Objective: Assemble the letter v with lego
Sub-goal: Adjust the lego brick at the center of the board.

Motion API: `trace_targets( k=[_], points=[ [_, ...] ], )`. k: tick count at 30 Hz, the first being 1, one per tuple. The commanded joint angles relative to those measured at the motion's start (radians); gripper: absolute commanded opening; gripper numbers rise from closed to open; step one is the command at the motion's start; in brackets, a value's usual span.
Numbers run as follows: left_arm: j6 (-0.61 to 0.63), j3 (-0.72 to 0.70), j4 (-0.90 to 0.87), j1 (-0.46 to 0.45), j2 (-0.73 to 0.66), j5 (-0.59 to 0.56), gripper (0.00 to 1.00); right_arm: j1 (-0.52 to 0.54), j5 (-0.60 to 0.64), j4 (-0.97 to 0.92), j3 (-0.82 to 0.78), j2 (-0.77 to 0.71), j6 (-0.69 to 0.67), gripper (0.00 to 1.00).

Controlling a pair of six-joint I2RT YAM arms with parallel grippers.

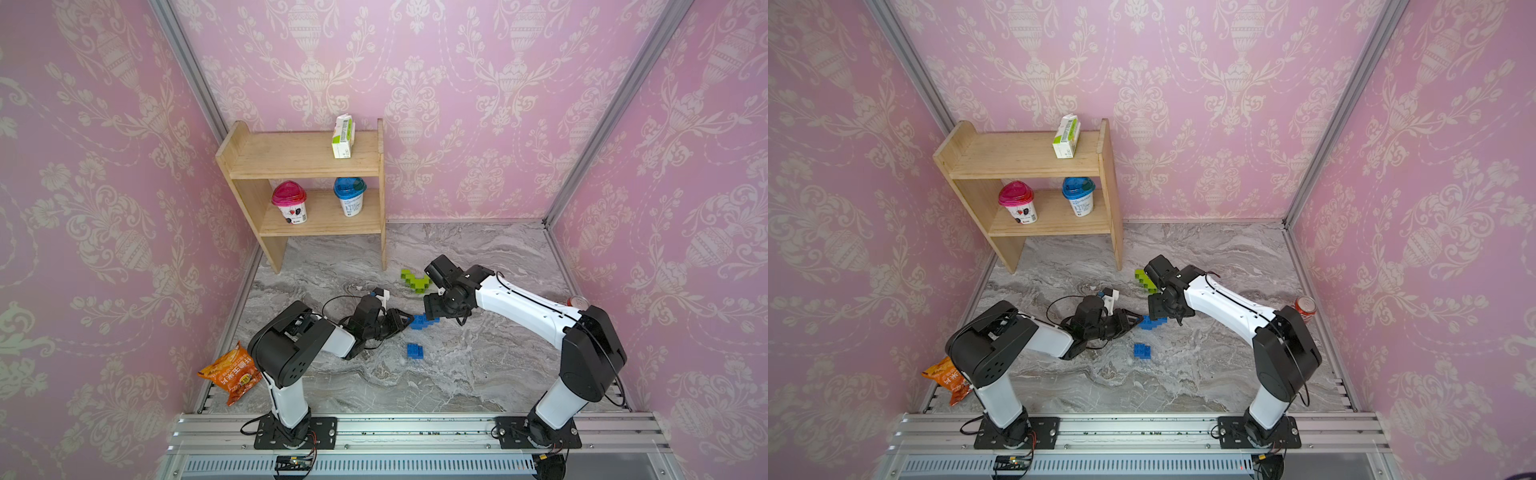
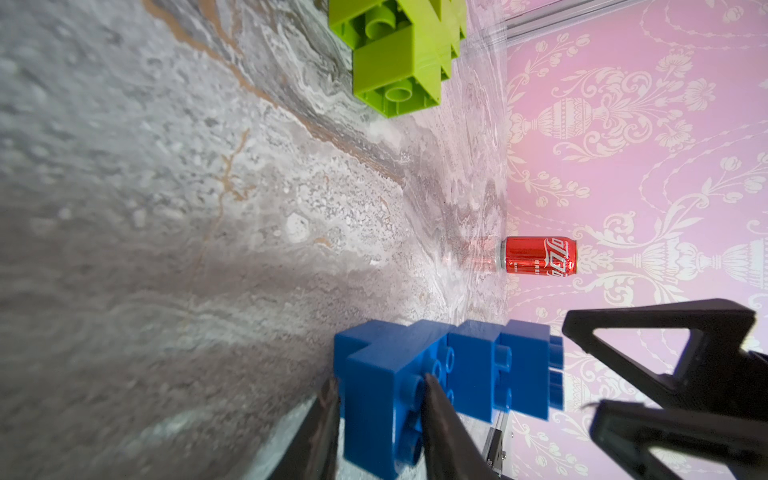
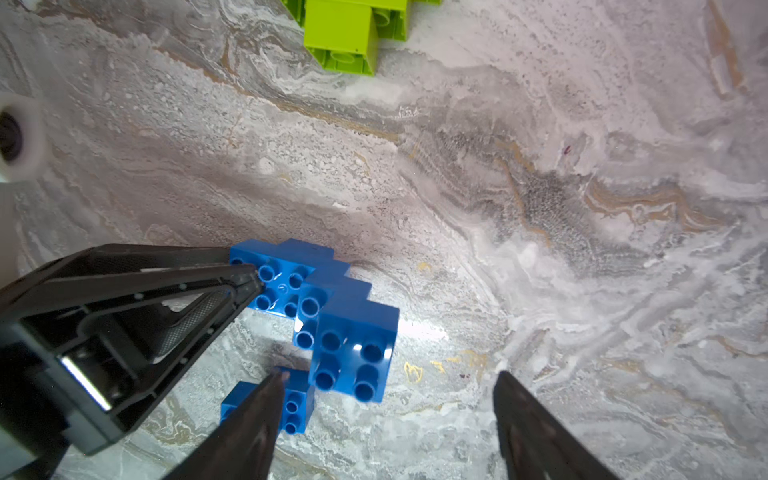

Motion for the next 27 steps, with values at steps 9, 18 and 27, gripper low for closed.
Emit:
trace_targets(
  k=[9,18,27],
  points=[
    [-0.008,-0.007,-0.032,-0.006,0.026,-0.023,0.34,0.001,0.012,-0.017,0.007,0.040,-0.002,0.80],
    [-0.008,-0.007,-0.033,-0.006,0.026,-0.022,0.34,-0.001,-0.004,0.004,0.003,0.083,-0.003,0.79],
    [-0.014,-0.008,-0.024,-0.007,0.031,-0.021,0.34,-0.001,0.016,0.004,0.009,0.011,-0.013,0.79]
  ],
)
